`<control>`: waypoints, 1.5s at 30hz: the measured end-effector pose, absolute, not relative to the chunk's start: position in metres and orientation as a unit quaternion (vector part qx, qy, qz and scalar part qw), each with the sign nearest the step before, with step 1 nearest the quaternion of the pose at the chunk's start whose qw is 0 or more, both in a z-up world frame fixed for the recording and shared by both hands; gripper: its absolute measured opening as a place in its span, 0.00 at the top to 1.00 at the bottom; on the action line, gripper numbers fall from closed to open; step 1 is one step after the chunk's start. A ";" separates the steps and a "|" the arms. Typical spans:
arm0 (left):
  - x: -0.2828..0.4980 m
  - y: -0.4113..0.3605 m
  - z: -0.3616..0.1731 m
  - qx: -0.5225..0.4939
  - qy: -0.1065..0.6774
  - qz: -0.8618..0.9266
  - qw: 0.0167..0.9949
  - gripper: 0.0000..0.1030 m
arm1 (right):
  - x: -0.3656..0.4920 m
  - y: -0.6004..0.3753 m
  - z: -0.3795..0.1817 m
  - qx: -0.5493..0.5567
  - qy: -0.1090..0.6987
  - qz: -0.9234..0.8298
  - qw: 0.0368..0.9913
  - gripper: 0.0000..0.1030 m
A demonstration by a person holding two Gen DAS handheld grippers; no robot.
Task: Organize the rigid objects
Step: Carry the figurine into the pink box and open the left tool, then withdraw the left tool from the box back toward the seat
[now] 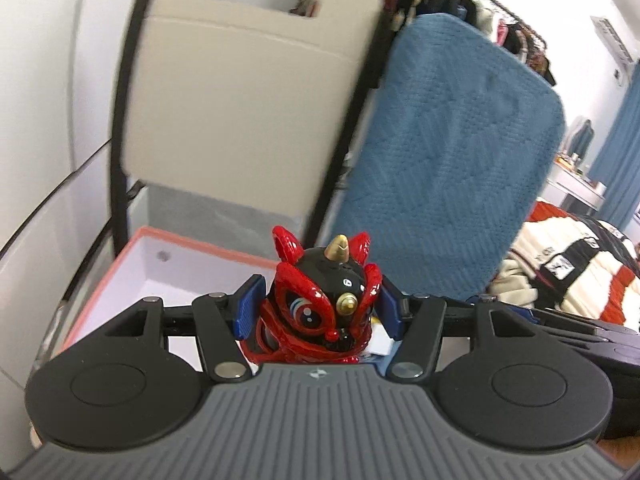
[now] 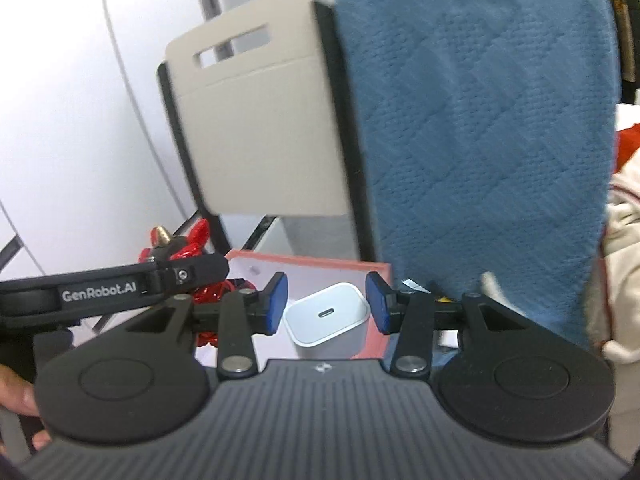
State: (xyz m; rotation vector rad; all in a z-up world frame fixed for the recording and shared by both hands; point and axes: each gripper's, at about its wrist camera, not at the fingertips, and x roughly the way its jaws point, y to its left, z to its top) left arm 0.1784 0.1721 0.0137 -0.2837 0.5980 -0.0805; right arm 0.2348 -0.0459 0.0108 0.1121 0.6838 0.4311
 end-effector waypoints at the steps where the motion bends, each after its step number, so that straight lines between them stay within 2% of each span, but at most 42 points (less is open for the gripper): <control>1: 0.177 0.180 0.008 -0.141 0.298 -0.035 0.944 0.37 | 0.235 -0.038 0.006 0.053 0.338 0.215 0.915 0.55; 4: 0.176 0.205 -0.010 -0.143 0.314 -0.018 0.939 0.37 | 0.239 -0.013 -0.011 0.047 0.358 0.224 0.905 0.56; 5: 0.176 0.211 -0.016 -0.143 0.318 -0.014 0.937 0.37 | 0.239 -0.007 -0.017 0.046 0.364 0.227 0.902 0.67; 6: 0.177 0.218 -0.022 -0.143 0.322 -0.009 0.936 0.37 | 0.239 0.000 -0.024 0.044 0.369 0.229 0.899 0.69; 17: 0.193 0.270 -0.110 -0.161 0.394 0.014 0.905 0.37 | 0.252 0.035 -0.103 0.014 0.454 0.214 0.865 0.69; 26: 0.189 0.279 -0.151 -0.166 0.430 0.013 0.887 0.37 | 0.252 0.047 -0.131 0.005 0.481 0.205 0.852 0.69; 35: 0.183 0.276 -0.143 -0.167 0.418 0.024 0.893 0.37 | 0.250 0.045 -0.125 0.005 0.477 0.207 0.854 0.69; 45: 0.155 0.246 -0.074 -0.135 0.349 0.016 0.927 0.37 | 0.233 0.029 -0.078 0.019 0.418 0.222 0.881 0.69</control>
